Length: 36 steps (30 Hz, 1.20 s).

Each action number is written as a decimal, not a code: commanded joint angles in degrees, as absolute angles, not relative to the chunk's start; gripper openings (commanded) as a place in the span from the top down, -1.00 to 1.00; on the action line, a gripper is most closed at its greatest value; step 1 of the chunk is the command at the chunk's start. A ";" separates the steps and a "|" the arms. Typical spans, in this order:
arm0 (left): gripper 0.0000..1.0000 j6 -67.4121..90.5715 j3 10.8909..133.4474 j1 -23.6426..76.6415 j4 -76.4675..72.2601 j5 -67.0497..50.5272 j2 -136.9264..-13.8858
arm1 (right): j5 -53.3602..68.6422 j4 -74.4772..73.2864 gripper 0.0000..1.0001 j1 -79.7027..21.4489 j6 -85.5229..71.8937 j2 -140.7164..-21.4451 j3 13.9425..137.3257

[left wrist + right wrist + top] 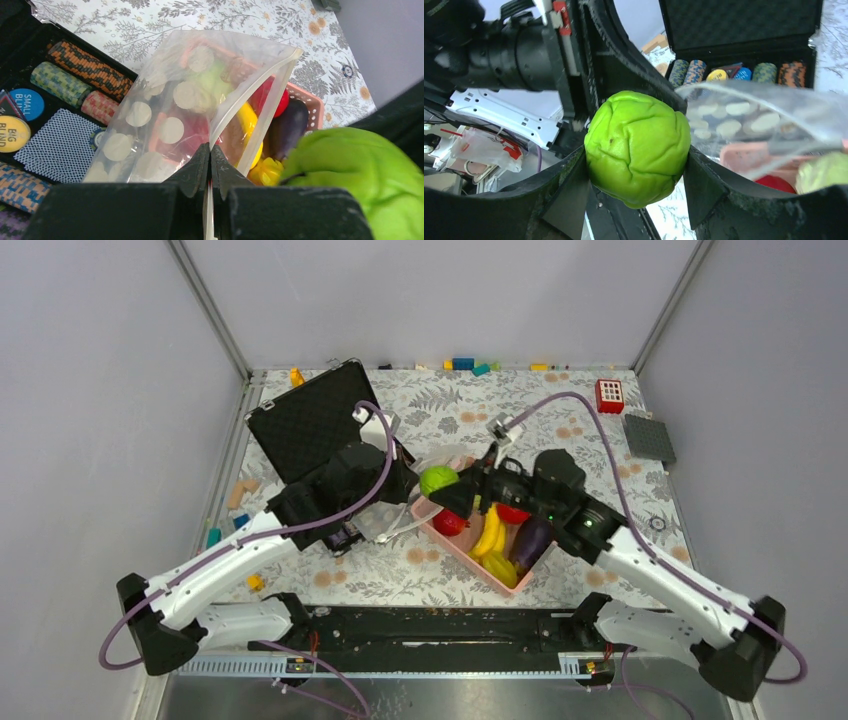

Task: Place the food in the zip-top bag and seal the zipper
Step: Place the fake fruit in the zipper food storage bag.

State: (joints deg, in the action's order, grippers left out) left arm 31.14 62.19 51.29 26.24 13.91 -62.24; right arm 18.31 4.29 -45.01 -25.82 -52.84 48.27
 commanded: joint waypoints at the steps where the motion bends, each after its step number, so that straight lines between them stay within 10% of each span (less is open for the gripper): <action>1: 1.00 34.26 62.92 51.25 25.53 11.13 -58.81 | 18.99 14.01 0.45 -46.76 -25.45 -59.15 53.02; 18: 1.00 40.24 62.23 51.27 25.88 5.11 -52.29 | 11.43 13.59 0.35 -49.47 -22.51 -67.30 55.30; 36: 1.00 40.27 58.98 51.17 26.09 16.06 -44.37 | -5.91 -13.67 -0.58 -52.17 -15.73 -72.26 63.99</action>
State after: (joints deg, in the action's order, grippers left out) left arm 40.77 58.52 51.18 25.39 7.86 -47.13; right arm -0.05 -5.15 -51.81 -19.66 -73.87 62.02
